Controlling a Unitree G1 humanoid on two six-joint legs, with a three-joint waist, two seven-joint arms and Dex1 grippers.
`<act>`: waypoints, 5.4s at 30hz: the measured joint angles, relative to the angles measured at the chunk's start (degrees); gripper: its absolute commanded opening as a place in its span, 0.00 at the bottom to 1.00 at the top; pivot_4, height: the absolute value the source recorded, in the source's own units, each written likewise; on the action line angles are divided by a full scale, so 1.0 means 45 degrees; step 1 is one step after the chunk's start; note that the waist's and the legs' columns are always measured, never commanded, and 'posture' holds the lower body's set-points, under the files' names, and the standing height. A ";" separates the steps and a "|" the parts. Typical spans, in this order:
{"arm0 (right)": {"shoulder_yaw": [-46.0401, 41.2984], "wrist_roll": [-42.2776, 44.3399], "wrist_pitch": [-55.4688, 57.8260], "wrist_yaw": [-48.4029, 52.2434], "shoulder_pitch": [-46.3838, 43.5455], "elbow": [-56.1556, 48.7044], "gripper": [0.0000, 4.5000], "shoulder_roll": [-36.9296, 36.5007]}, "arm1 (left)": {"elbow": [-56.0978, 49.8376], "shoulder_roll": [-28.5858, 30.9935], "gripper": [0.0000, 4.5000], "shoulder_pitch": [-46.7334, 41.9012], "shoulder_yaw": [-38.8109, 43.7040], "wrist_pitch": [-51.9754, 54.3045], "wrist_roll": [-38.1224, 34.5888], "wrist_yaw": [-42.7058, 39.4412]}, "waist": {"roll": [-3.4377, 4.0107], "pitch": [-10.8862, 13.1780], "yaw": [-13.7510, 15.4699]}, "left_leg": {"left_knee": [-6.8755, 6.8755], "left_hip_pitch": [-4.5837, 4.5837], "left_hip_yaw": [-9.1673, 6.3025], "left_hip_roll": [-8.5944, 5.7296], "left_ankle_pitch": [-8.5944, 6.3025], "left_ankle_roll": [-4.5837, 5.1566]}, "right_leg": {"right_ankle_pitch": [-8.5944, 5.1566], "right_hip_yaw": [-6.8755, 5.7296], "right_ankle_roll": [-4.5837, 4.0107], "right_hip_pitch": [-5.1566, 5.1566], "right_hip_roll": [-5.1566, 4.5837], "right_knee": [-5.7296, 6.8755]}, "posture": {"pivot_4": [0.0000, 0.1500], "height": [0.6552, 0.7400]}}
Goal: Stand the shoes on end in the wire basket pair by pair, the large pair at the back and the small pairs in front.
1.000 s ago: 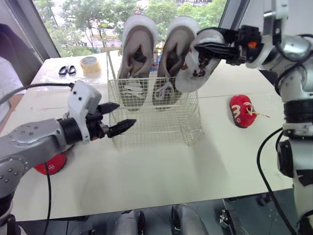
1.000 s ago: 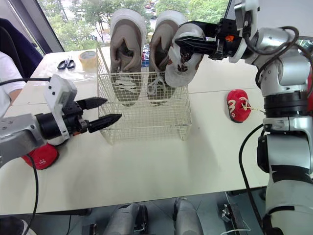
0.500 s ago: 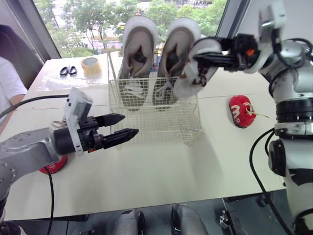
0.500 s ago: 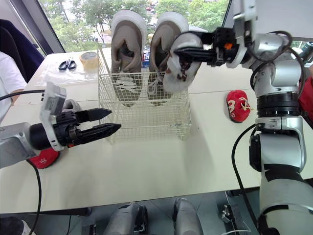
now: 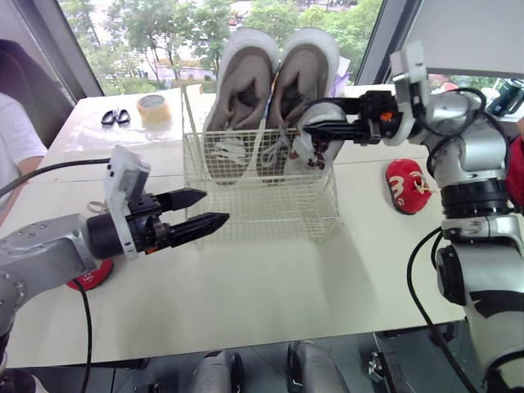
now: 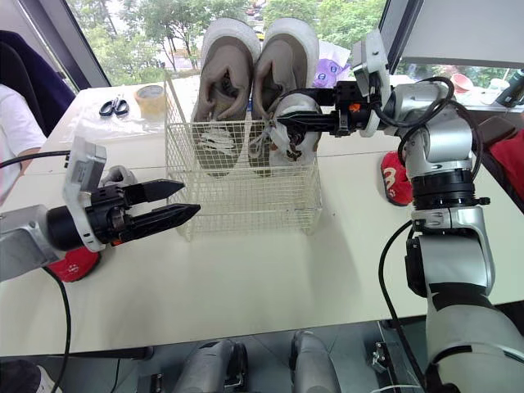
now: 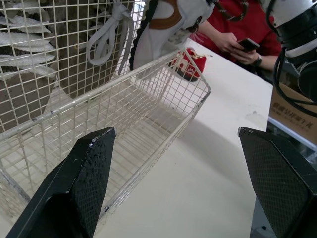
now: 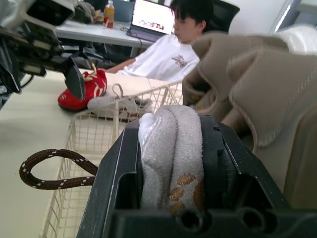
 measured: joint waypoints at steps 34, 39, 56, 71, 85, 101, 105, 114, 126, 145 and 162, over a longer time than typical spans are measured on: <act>0.0326 0.5316 0.9077 -0.0218 0.3788 -1.0700 1.00 -0.4203 | 0.9243 0.4617 0.96 -0.5487 -0.3281 0.1204 0.6771 -0.0974 | -0.0007 0.0001 0.0036 | -0.0006 -0.0014 0.0037 -0.0005 -0.0081 0.0071 | -0.0005 -0.0002 0.0009 -0.0042 -0.0006 -0.0003 | 1.00 1.00; 0.0537 0.4595 0.8053 -0.0628 0.3990 -1.0950 1.00 -0.4032 | 1.3248 0.2965 0.96 -0.9258 -0.7169 0.0498 1.1013 -0.4338 | -0.0037 -0.0015 0.0277 | 0.0019 -0.0144 0.0081 -0.0015 0.0007 -0.0007 | 0.0023 -0.0004 0.0039 -0.0168 0.0021 0.0021 | 1.00 1.00; -0.0439 0.6315 0.8967 -0.4032 0.4612 -1.2295 1.00 -0.3195 | 2.3996 -0.1927 0.84 -1.3276 -0.8678 -0.4974 1.8192 -0.8224 | -0.0124 -0.0027 0.0279 | 0.0065 -0.0208 0.0039 0.0004 -0.0017 0.0048 | 0.0028 -0.0012 0.0049 -0.0197 0.0005 0.0031 | 1.00 1.00; -0.0705 0.6504 0.8995 -0.4518 0.4790 -1.2133 1.00 -0.3377 | 2.4716 -0.2250 0.01 -1.3034 -0.6316 -0.5494 1.9213 -0.6534 | -0.0143 -0.0018 0.0243 | 0.0211 -0.0223 0.0037 0.0013 -0.0106 0.0199 | 0.0049 -0.0016 0.0082 -0.0157 -0.0013 0.0054 | 1.00 1.00; -0.1265 0.6379 0.9165 -0.5238 0.4641 -1.0590 1.00 -0.3586 | 1.2600 -0.3245 0.01 -1.4410 0.2043 -0.1237 1.3164 -0.1817 | -0.0207 -0.0010 0.0298 | 0.0231 -0.0255 0.0003 -0.0011 -0.0082 0.0157 | 0.0086 -0.0020 0.0157 -0.0124 -0.0052 0.0038 | 1.00 1.00; -0.0496 0.5223 0.8773 -0.4920 0.3688 -0.8925 1.00 -0.2949 | 0.2687 -0.9297 0.01 -0.7192 -0.2037 -0.4608 1.4145 0.2521 | -0.0185 -0.0025 0.0301 | 0.0221 -0.0101 0.0008 -0.0005 -0.0058 0.0118 | 0.0099 -0.0002 0.0142 0.0012 -0.0010 0.0028 | 1.00 1.00; -0.0485 0.5148 0.8827 -0.4781 0.3680 -0.8896 1.00 -0.3069 | 0.2900 -0.9518 0.01 -0.6064 -0.3017 -0.6290 1.5729 0.2922 | -0.0185 -0.0025 0.0325 | 0.0226 -0.0109 0.0001 -0.0006 -0.0065 0.0130 | 0.0102 -0.0003 0.0137 0.0012 -0.0015 0.0021 | 1.00 1.00; -0.0589 0.5157 0.9152 -0.4865 0.3670 -0.8920 1.00 -0.3126 | 0.3048 -0.9864 0.01 -0.4114 -0.4733 -0.8436 1.7952 0.3123 | -0.0183 -0.0026 0.0307 | 0.0226 -0.0108 -0.0002 -0.0003 -0.0101 0.0191 | 0.0102 -0.0003 0.0134 0.0009 -0.0023 0.0021 | 1.00 1.00; -0.0538 0.4895 0.9047 -0.4682 0.3354 -0.8570 1.00 -0.3089 | 0.1930 -1.0411 0.34 -0.2617 -0.4704 -0.7684 1.8153 0.3494 | -0.0174 -0.0032 0.0303 | 0.0226 -0.0108 -0.0005 -0.0001 -0.0110 0.0206 | 0.0103 -0.0004 0.0131 0.0006 -0.0024 0.0022 | 1.00 1.00; -0.1180 0.5156 0.9242 -0.4169 0.3850 -0.8019 1.00 -0.2894 | -0.0974 -0.3938 0.68 -0.2210 0.2506 0.1776 0.5616 -0.0795 | -0.0162 -0.0024 0.0231 | 0.0223 -0.0130 -0.0026 0.0005 -0.0060 0.0117 | 0.0099 -0.0010 0.0129 -0.0024 -0.0020 0.0030 | 1.00 1.00; -0.6823 0.2635 0.4813 -1.1570 0.7790 -0.6346 1.00 -0.1123 | -0.1761 -0.1794 0.99 0.0266 0.0353 0.0619 0.1832 0.0914 | -0.0116 -0.0051 0.0345 | 0.0199 -0.0059 -0.0004 -0.0016 -0.0064 0.0106 | 0.0079 -0.0004 0.0097 0.0067 -0.0018 -0.0019 | 1.00 1.00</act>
